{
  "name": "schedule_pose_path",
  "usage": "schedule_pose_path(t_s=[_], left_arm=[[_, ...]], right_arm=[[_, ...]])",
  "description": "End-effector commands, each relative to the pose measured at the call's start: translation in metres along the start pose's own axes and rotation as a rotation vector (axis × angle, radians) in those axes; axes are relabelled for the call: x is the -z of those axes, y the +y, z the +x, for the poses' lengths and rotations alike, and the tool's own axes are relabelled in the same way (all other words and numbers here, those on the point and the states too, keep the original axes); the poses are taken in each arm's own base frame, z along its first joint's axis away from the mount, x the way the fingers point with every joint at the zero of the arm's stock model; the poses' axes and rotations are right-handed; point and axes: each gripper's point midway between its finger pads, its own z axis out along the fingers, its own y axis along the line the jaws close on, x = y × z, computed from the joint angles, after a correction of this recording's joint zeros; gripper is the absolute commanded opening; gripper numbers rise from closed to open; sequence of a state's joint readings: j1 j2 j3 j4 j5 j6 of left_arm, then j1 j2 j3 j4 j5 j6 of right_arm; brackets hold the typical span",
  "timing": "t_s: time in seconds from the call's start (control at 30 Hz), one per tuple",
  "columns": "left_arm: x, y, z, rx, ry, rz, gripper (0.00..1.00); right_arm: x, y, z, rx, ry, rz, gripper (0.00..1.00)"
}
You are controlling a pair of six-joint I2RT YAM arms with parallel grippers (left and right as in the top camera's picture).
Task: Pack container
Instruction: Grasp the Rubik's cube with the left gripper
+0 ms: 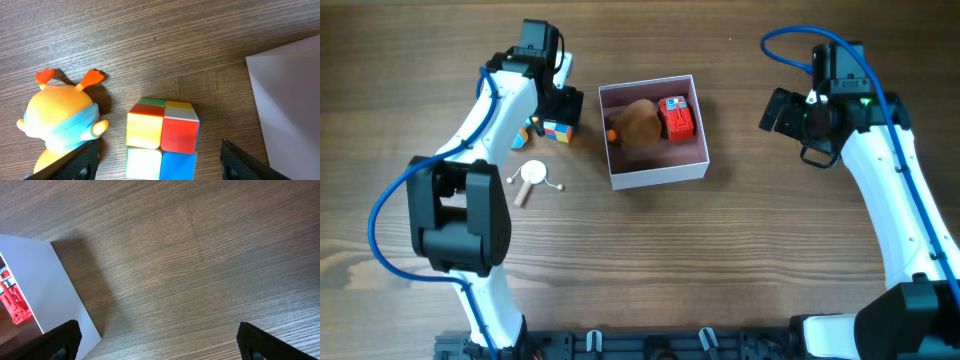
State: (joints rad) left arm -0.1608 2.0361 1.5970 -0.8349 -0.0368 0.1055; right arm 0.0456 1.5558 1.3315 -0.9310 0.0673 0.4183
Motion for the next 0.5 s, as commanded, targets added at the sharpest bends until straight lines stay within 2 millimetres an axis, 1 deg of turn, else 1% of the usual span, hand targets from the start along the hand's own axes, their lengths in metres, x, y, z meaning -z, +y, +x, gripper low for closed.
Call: schedule_pose_path(t_s=[0.0,0.1,0.47], left_arm=[[0.0,-0.003,-0.002,0.007,-0.002,0.014,0.78],[-0.004,-0.007,0.001,0.004,0.013,0.04,0.78],[-0.017,-0.008,0.012,-0.05,0.063,0.043,0.78]], right_arm=[[-0.003,0.001,0.002,-0.003,0.011,-0.005,1.0],[-0.003,0.001,0.002,-0.002,0.011,-0.005,1.0],[-0.003,0.001,0.002,-0.002,0.011,-0.005,1.0]])
